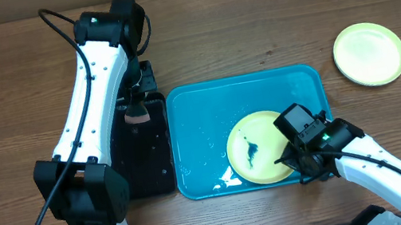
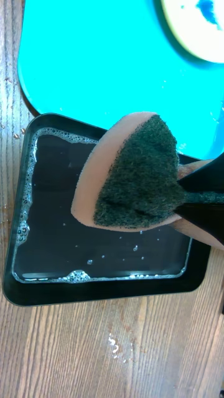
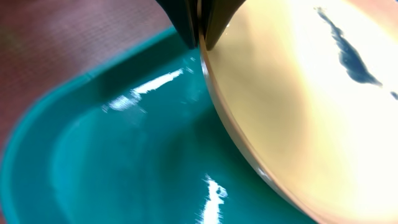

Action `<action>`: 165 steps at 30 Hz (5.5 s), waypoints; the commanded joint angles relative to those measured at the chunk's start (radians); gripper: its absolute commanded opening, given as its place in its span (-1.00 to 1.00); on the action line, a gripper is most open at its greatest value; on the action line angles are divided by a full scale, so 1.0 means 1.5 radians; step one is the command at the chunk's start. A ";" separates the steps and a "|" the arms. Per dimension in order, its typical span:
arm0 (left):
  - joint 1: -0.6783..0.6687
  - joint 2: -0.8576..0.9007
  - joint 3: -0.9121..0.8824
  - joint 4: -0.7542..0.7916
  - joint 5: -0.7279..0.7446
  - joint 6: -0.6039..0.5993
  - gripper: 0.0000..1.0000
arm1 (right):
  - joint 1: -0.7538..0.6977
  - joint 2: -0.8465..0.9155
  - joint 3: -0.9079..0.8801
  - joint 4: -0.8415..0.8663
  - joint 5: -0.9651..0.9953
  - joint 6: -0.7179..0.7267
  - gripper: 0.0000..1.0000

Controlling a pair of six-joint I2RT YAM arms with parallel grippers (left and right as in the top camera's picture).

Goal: Clean dirty plates on tray and stack at the side
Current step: 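Drag the yellow plate toward the tray center with the right gripper, then dip the sponge in water and move it toward the yellow plate, then scrub the yellow plate's stain with the sponge in the left gripper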

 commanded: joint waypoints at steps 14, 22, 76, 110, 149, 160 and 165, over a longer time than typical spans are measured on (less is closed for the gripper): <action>0.003 -0.023 0.007 0.041 0.120 0.072 -0.92 | -0.121 0.174 0.052 0.228 -0.149 -0.220 -0.92; -0.023 -0.015 -0.003 0.097 0.126 0.093 -0.92 | -0.130 0.174 0.093 0.239 -0.173 -0.247 -0.92; -0.021 -0.233 -0.442 0.463 0.326 -0.004 -0.92 | -0.132 0.178 0.094 0.226 -0.199 -0.264 -0.92; -0.109 -0.058 -0.442 0.587 0.484 -0.027 -0.92 | -0.133 0.264 0.094 0.279 -0.277 -0.314 -0.92; -0.288 0.029 -0.386 0.551 0.279 -0.066 -0.92 | -0.133 0.264 0.094 0.257 -0.279 -0.313 -0.92; -0.221 0.092 -0.349 0.563 0.220 -0.051 -0.92 | -0.133 0.264 0.094 0.240 -0.276 -0.313 -0.92; -0.205 0.092 -0.298 0.549 0.116 -0.041 -0.92 | -0.133 0.264 0.094 0.229 -0.271 -0.311 -0.92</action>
